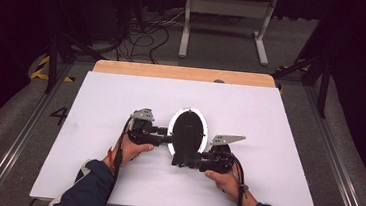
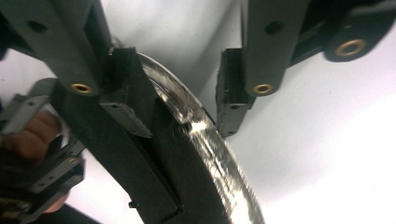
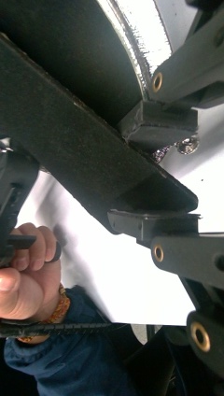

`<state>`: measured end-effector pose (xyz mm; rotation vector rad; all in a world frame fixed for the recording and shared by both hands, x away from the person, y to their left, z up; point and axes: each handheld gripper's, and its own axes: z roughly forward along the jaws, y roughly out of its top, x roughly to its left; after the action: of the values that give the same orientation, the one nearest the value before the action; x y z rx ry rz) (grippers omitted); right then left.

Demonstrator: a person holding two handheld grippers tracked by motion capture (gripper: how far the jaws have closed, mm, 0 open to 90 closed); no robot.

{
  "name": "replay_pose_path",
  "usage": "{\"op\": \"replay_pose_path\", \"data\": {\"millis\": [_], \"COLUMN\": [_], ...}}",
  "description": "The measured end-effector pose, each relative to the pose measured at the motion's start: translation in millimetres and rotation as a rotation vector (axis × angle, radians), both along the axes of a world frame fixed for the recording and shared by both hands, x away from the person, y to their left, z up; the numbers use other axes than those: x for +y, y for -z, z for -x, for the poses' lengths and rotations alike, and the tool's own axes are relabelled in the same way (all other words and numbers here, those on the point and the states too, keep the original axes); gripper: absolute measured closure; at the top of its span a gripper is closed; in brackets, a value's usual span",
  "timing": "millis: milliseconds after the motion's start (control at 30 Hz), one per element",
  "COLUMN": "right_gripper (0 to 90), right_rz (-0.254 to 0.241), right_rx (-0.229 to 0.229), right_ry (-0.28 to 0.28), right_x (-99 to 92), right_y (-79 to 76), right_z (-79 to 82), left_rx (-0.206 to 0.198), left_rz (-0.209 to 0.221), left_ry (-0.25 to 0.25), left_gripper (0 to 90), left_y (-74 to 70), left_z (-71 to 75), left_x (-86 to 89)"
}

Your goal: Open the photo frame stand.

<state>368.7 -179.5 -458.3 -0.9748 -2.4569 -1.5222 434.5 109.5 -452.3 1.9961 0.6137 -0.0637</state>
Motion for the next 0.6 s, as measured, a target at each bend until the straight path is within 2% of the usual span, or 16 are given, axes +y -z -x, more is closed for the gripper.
{"op": "replay_pose_path", "data": {"millis": [33, 67, 133, 200, 400, 467, 533, 600], "right_gripper": [61.3, 62.3, 62.7, 63.1, 64.0, 65.3, 66.1, 69.7], "right_rz": [0.000, 0.002, 0.002, 0.000, 0.014, 0.009, 0.002, 0.004], "right_rx": [0.000, 0.001, 0.003, 0.005, -0.001, -0.003, -0.004, -0.008], "right_ry": [0.000, 0.003, 0.007, 0.010, 0.016, 0.014, 0.009, 0.000], "right_x": [0.0, 0.4, 0.3, -0.1, -3.4, -3.9, -3.9, -2.4], "right_y": [0.0, 0.2, 0.4, 0.5, -0.5, -0.4, -0.9, -3.1], "right_z": [0.0, 0.7, 0.9, 0.9, -0.2, -0.3, -0.2, 0.3], "left_rx": [0.000, -0.017, -0.005, -0.014, -0.033, -0.020, -0.027, -0.017], "left_rz": [0.000, -0.009, -0.014, -0.034, -0.068, -0.075, -0.082, -0.066], "left_ry": [0.000, 0.015, 0.020, 0.042, 0.069, 0.062, 0.062, 0.067], "left_gripper": [60.4, 60.4, 60.2, 60.5, 66.8, 64.5, 60.2, 59.8], "left_y": [0.0, -0.9, -0.3, 0.8, 4.1, 5.6, 6.3, 7.0], "left_z": [0.0, 0.5, 2.3, 2.4, 5.2, 5.6, 4.9, 4.2], "left_x": [0.0, -0.6, -2.0, -3.1, -8.7, -11.8, -12.6, -11.8]}}
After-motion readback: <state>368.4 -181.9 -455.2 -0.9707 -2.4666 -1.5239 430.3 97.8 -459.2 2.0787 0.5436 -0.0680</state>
